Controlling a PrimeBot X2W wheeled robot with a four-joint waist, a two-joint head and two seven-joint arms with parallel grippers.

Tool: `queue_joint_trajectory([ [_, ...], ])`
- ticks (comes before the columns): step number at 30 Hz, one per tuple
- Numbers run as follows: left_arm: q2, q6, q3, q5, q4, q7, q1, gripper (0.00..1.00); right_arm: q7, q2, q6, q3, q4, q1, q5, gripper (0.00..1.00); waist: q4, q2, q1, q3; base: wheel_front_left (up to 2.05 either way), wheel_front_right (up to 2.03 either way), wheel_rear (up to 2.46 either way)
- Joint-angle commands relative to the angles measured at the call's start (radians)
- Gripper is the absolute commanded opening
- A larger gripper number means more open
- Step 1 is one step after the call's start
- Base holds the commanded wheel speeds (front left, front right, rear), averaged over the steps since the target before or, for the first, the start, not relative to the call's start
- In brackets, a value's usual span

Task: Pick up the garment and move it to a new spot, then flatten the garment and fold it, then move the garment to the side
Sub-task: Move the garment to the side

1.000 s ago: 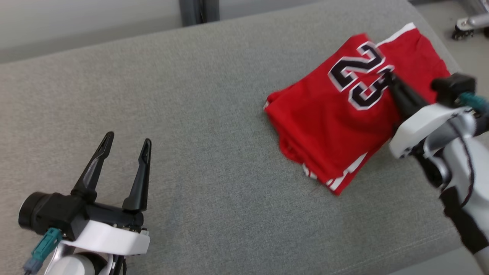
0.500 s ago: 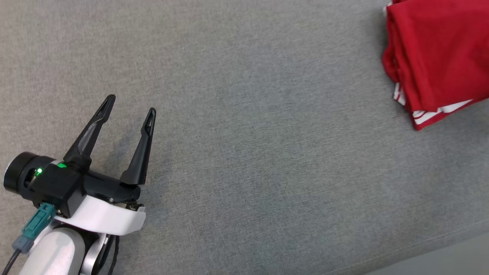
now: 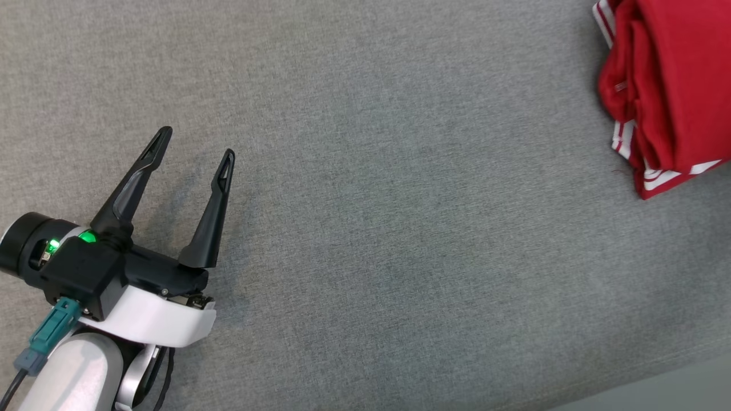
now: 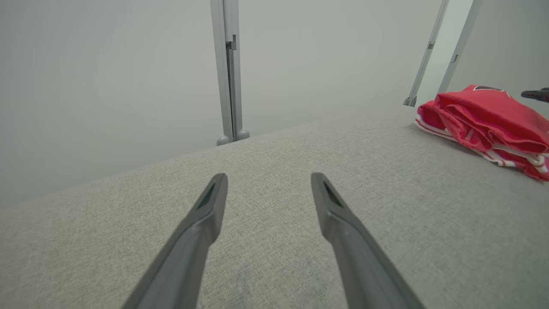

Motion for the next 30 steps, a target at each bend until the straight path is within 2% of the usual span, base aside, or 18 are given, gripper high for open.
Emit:
queue_joint_trajectory([
  [1,-0.001,0.001,0.0,-0.005,0.005,-0.008,-0.007,1.0,-0.008,0.004,0.0,-0.007,-0.009,0.026,-0.014,1.0,-0.006,0.0,0.0,-0.02,0.0,0.0,0.0],
  [5,-0.014,0.008,-0.005,-0.018,0.033,-0.025,0.022,1.0,-0.007,0.033,0.0,-0.042,-0.079,0.11,-0.029,1.0,-0.014,0.0,0.0,-0.084,0.0,0.0,0.0],
  [13,-0.049,0.033,-0.001,-0.056,0.086,-0.069,0.099,1.0,-0.008,0.14,0.0,-0.108,-0.307,0.314,-0.09,1.0,-0.012,0.0,0.0,-0.215,0.0,0.0,0.0],
  [15,-0.053,0.036,0.0,-0.06,0.094,-0.076,0.11,1.0,-0.007,0.149,0.0,-0.118,-0.341,0.342,-0.113,1.0,-0.008,0.0,0.0,-0.229,0.0,0.0,0.0],
  [25,-0.093,0.071,0.019,-0.109,0.172,-0.128,0.196,1.0,-0.001,0.332,0.0,-0.15,-0.695,0.586,-0.254,1.0,0.059,0.0,0.0,-0.354,0.0,0.0,0.0],
  [30,-0.1,0.099,0.045,-0.121,0.195,-0.14,0.222,1.0,0.036,0.391,0.0,-0.144,-0.811,0.669,-0.297,1.0,0.106,0.0,0.0,-0.393,0.0,0.0,0.0],
])
